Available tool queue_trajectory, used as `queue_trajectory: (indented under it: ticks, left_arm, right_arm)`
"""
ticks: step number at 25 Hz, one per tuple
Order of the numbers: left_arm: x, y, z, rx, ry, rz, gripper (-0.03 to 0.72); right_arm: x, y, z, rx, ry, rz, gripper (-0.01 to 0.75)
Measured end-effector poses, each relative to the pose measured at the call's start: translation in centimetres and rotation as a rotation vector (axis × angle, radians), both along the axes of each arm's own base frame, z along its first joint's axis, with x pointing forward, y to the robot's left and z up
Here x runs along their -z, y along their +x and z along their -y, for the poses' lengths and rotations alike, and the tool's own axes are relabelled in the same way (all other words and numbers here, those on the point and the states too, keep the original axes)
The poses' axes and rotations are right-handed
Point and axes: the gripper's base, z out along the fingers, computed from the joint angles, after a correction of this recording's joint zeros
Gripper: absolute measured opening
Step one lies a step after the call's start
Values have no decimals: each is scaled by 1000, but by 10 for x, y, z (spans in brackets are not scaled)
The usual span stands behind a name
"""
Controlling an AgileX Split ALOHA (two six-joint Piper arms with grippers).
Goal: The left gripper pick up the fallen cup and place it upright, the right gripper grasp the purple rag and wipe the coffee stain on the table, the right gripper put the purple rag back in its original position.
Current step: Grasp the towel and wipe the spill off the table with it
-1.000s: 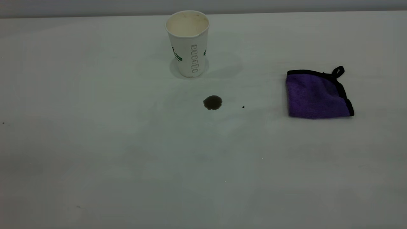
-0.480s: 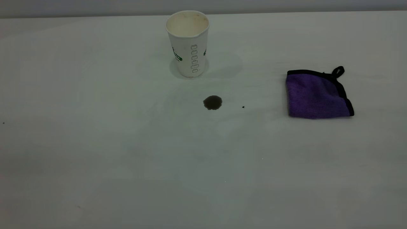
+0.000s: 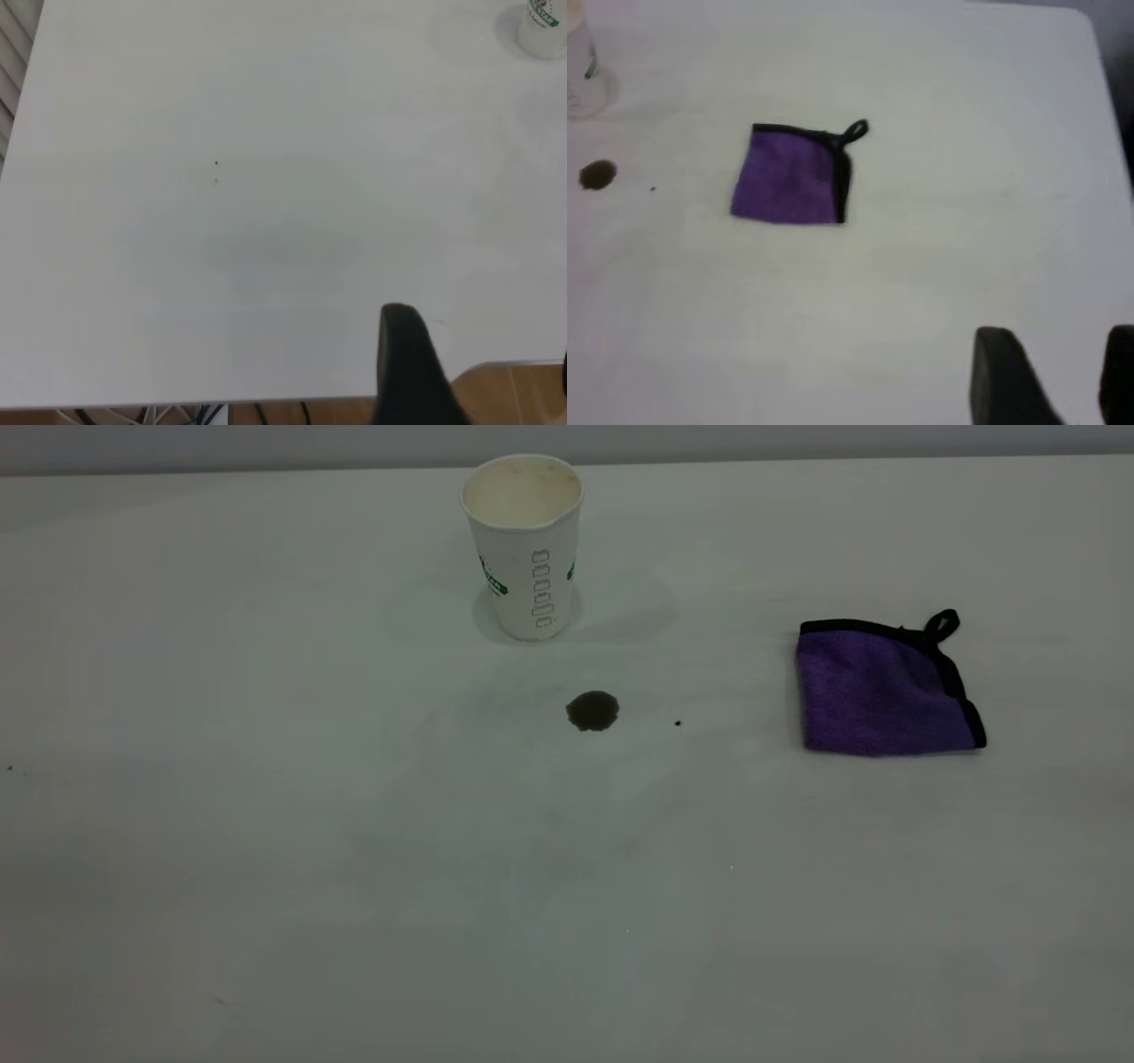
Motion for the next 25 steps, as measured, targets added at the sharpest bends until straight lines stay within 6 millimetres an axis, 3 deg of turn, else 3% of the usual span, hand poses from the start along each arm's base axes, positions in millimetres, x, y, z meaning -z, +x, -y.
queue_trajectory:
  ticks: [3, 5, 9, 13, 17, 21, 25]
  left_arm:
    - [0, 0, 0, 0, 0, 0, 474]
    - [0, 0, 0, 0, 0, 0, 474]
    - [0, 0, 0, 0, 0, 0, 474]
    - [0, 0, 0, 0, 0, 0, 474]
    - [0, 0, 0, 0, 0, 0, 474]
    - [0, 0, 0, 0, 0, 0, 474]
    - [0, 0, 0, 0, 0, 0, 474]
  right_arm:
    - [-29, 40, 3, 37, -10, -93, 442]
    - [-36, 72, 3, 61, -4, -172, 522]
    - [-30, 141, 3, 64, -18, -293, 682]
    - [4, 203, 2, 49, -23, -377, 728]
    - [42, 245, -3, 28, -9, -421, 728]
    - [93, 277, -19, -26, -13, -495, 728]
    - [146, 297, -31, -53, -11, -585, 728]
